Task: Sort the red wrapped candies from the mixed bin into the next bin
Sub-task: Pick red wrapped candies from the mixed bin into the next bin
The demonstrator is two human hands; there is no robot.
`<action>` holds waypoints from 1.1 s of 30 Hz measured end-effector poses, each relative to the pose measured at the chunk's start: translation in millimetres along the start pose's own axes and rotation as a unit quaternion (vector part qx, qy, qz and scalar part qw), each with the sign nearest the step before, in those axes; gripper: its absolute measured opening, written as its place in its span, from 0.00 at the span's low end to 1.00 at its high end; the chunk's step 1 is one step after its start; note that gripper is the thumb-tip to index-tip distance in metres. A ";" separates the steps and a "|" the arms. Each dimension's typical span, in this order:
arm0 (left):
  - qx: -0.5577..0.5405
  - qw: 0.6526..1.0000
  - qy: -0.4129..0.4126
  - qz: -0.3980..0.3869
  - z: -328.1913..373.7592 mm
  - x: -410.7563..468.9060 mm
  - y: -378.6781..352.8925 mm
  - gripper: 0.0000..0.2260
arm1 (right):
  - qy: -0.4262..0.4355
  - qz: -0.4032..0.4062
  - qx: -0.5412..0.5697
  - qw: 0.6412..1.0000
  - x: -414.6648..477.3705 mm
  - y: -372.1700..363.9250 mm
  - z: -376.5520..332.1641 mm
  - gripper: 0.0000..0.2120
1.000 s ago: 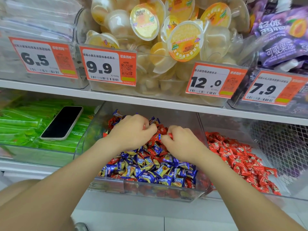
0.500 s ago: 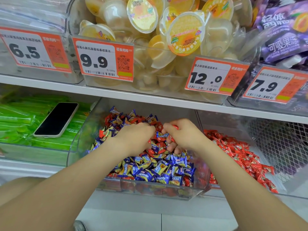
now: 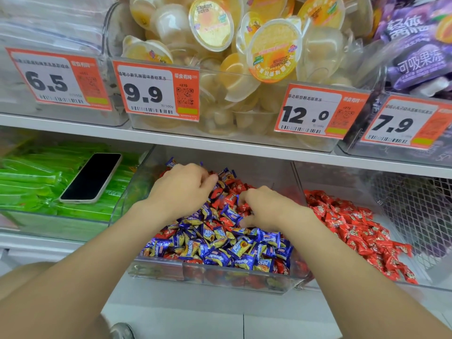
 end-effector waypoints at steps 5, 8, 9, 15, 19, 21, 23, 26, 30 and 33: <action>0.002 0.999 -0.033 -0.029 -1.7 -1.7 1.3 0.08 | -0.030 0.037 -0.054 0.997 0.7 -0.2 -2.0 0.10; 0.002 0.998 -0.037 -0.048 -0.8 -4.3 -0.4 0.08 | -0.048 0.049 -0.072 0.995 -0.6 1.9 -3.4 0.12; 0.002 0.998 -0.039 -0.056 -0.4 -5.4 -1.0 0.08 | -0.058 0.052 -0.078 0.994 -1.4 2.1 -5.8 0.14; 0.016 0.994 -0.070 -0.084 4.8 -10.5 -6.0 0.07 | -0.076 0.120 -0.060 0.988 5.6 -7.0 -8.3 0.14; 0.007 0.995 -0.071 -0.076 6.9 -10.7 -8.7 0.07 | -0.017 0.121 0.103 0.987 4.1 0.5 2.1 0.07; -0.019 0.994 -0.071 -0.077 9.1 -8.7 -7.3 0.07 | 0.021 0.115 0.169 0.979 -6.8 8.4 2.0 0.05; -0.052 0.990 -0.078 -0.101 15.8 -8.0 -4.1 0.08 | 0.060 0.124 0.255 0.957 -20.3 13.3 1.6 0.06; -0.139 0.976 -0.082 -0.149 27.7 -10.4 -0.7 0.07 | 0.102 0.126 0.393 0.905 -35.2 11.6 3.0 0.07; -0.275 0.950 -0.044 -0.142 41.6 -19.8 -4.1 0.08 | 0.109 0.112 0.532 0.832 -48.4 -1.5 -1.2 0.07; -0.370 0.921 -0.022 -0.117 59.9 -29.6 -7.7 0.13 | 0.162 0.097 0.525 0.830 -72.6 -5.0 -2.0 0.09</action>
Point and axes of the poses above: each hand's wrist, its own x-axis towards the middle knuckle, its own y-axis out of the back of the hand, z = x × y, the point moved 1 cm from there along x, towards the middle knuckle, and after that the axes turned 12 degrees about -z, right-handed, at the moved point
